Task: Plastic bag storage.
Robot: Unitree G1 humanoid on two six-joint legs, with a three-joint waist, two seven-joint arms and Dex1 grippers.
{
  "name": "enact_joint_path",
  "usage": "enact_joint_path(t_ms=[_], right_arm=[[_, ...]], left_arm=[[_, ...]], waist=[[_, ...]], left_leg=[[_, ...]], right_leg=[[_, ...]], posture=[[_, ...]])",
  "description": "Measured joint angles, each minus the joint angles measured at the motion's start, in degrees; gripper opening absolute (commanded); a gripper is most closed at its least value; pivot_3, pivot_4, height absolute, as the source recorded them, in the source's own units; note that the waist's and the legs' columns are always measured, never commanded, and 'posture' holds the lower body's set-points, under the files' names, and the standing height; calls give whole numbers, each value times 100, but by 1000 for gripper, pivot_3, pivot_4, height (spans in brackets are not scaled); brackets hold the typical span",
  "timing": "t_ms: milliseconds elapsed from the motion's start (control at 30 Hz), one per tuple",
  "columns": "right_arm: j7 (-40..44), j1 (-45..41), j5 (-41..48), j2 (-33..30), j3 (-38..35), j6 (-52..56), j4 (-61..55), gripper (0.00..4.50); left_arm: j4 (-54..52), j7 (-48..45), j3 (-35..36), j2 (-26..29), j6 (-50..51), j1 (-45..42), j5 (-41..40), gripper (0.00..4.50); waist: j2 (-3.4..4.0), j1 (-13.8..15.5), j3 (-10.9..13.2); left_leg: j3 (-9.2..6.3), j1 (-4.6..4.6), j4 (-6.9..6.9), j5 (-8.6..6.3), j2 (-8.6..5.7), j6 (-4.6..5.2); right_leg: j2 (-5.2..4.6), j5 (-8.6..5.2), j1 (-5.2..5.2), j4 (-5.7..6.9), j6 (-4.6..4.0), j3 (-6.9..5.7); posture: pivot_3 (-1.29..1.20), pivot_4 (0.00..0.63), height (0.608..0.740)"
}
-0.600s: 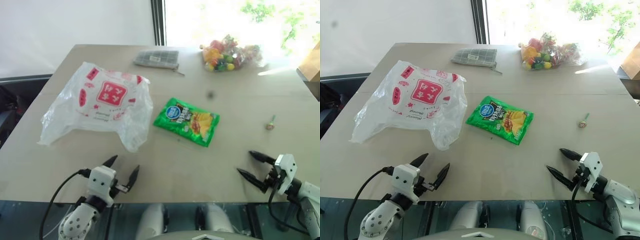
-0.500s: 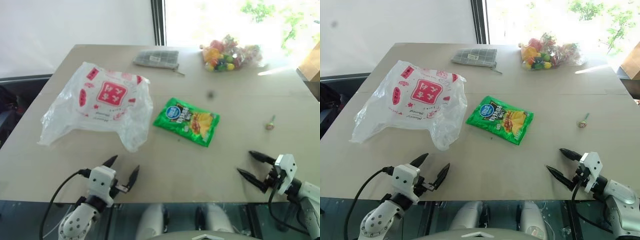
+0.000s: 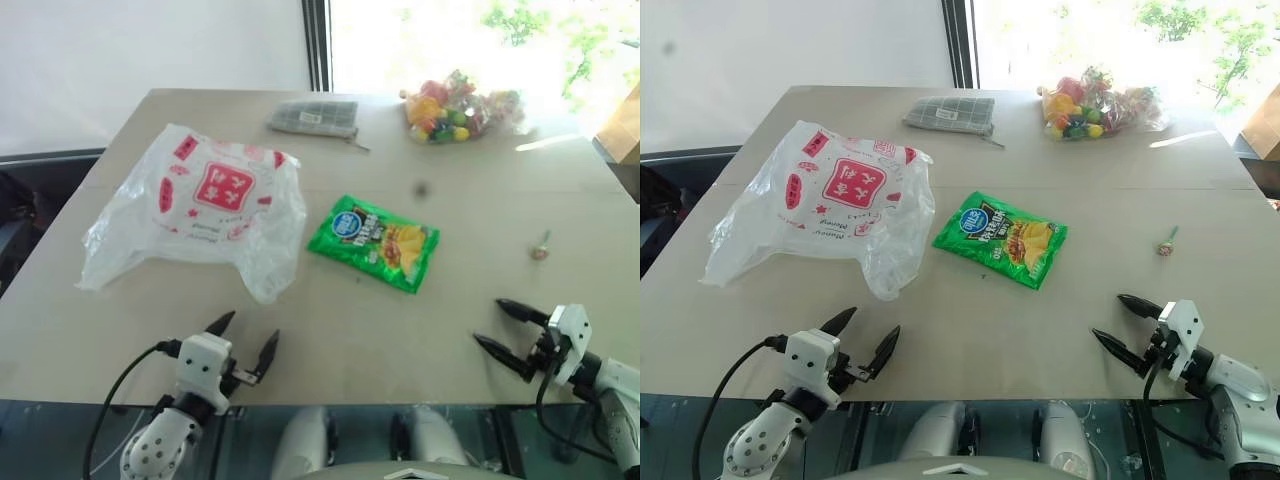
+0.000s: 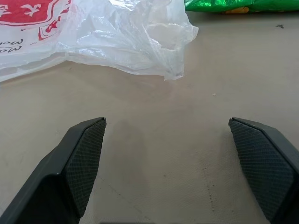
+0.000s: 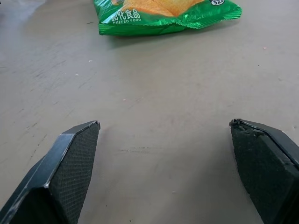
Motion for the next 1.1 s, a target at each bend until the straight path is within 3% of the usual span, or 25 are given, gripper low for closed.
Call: enact_joint_path(t_ms=[533,633,800,967,1100], right_arm=[[3,-109,-38,36,33,-41,97,4500],[-27,-94,-37,57,28,-54,95,4500],[-64,-94,-50,92,32,-73,96,4500],[-154,-148,-79,176,35,-107,135,4500],[-273,-190,-102,275,33,-127,132,4500]], left_arm=[[108,-54,46,-43,122,-173,-290,4457],[105,-106,503,-183,152,-361,-1057,4457],[102,74,1202,97,498,-835,-1423,4457],[22,-824,416,515,1535,-768,-1952,4457],[430,-1149,25,506,1902,-1749,-2108,4457]], waist=[[-6,-2,1],[-28,4,13],[-36,-7,14],[-55,-15,16],[-50,22,18]], left_leg=[[0,8,8,0,1,0],[-5,7,10,1,4,-1],[0,7,15,1,1,-1],[4,8,16,1,0,-1],[-4,18,21,16,-1,-23]], right_leg=[[2,0,9,7,0,1],[2,0,7,10,0,-3],[3,1,11,13,0,0],[4,1,11,13,1,1],[8,1,15,35,0,-3]], posture=[[0,150,738],[0,150,738],[0,150,738],[0,150,738],[0,150,738]])
